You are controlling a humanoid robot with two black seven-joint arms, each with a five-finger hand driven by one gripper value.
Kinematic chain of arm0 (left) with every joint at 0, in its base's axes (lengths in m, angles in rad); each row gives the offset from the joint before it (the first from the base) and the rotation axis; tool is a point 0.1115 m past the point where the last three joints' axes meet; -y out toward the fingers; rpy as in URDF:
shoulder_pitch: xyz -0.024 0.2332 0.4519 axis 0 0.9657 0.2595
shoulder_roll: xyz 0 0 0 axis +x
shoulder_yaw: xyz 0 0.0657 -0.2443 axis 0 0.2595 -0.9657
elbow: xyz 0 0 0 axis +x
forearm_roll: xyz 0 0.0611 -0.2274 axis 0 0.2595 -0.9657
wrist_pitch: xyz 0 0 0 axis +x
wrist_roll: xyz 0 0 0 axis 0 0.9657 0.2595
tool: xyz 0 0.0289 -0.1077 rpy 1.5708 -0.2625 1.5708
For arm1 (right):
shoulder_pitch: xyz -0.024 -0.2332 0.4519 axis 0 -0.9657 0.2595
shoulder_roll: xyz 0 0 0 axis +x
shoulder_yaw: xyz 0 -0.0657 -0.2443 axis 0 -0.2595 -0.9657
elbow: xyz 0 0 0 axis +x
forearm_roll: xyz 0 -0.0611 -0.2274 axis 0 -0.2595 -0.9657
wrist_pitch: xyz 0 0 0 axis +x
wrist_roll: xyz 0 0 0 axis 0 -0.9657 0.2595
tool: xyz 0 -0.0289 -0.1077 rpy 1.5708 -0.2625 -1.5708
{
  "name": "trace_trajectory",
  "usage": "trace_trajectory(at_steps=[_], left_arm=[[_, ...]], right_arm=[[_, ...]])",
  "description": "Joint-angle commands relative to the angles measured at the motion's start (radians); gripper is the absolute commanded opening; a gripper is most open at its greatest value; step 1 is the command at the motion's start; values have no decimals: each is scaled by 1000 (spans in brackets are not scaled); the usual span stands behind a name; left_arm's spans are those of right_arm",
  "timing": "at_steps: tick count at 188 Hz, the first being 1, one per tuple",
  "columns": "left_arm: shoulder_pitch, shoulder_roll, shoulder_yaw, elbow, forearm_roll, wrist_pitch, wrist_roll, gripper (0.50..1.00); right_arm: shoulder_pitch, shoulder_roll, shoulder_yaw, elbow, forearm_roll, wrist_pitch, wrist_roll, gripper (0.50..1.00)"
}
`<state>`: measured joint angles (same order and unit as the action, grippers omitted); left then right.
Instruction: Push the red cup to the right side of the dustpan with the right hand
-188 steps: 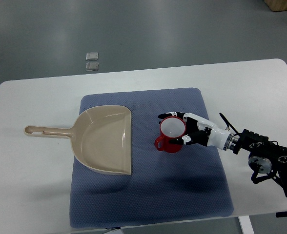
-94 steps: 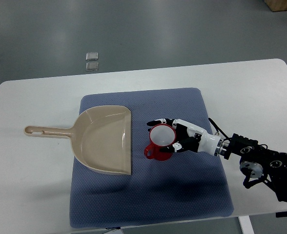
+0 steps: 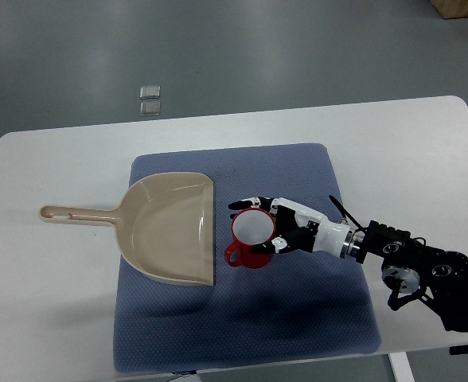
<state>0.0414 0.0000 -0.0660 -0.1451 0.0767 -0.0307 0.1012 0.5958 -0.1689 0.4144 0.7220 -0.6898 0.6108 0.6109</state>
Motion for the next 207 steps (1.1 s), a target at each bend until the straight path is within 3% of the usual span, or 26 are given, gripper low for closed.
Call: trace_trajectory(at_steps=[1,94,207], left_arm=[[0,0,0,-1,0,0,0,1000],[0,0,0,1,0,0,0,1000],[0,0,0,-1,0,0,0,1000]], right_arm=[[1,8,1,2,-2,0,0,936],[2,29,1,4,-31,0,0,936],[42,-20,23,4,-11,0,0,936]])
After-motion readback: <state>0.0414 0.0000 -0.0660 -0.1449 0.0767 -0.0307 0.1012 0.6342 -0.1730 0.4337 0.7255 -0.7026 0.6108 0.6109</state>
